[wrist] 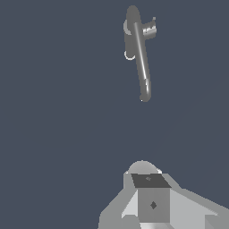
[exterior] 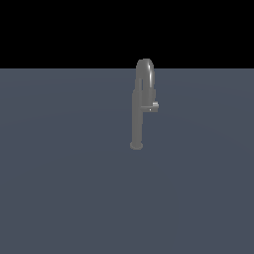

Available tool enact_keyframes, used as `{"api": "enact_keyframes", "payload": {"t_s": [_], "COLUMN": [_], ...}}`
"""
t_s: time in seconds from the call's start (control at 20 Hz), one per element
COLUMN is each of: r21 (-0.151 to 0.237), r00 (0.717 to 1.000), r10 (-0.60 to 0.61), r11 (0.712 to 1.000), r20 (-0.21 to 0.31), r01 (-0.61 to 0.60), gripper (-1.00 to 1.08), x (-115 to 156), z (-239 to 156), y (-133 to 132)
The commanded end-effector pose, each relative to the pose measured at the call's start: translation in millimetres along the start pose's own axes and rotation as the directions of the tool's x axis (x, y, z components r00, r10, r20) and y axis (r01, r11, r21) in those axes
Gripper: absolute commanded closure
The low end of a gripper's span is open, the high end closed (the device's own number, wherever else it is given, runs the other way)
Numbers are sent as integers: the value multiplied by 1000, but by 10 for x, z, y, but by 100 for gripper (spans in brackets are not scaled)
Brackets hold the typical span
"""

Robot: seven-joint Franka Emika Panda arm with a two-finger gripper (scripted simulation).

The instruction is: Turn on the faucet by rotating a designated handle.

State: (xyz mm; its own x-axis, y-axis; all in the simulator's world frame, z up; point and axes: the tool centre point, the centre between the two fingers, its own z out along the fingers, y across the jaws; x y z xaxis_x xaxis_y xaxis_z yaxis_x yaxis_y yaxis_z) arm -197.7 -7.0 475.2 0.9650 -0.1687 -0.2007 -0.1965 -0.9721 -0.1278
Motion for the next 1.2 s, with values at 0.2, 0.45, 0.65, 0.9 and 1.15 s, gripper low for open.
{"api": "enact_keyframes", "payload": {"t_s": [0.2,0.45,0.65,0.9,1.15], "r21": [88,151,196,247,289], "r00": [991,972,948,908,856], "r10": [87,147,190,237,273], "r11": [992,973,950,911,859], "r20": [100,183,254,345,439], "r01": [-95,-176,-243,-331,-423], "gripper": [108,108,108,108,108], "x": [372,666,904,1202,1498], "z": [10,41,83,159,266], "y": [-23,-19,-2,36,93]}}
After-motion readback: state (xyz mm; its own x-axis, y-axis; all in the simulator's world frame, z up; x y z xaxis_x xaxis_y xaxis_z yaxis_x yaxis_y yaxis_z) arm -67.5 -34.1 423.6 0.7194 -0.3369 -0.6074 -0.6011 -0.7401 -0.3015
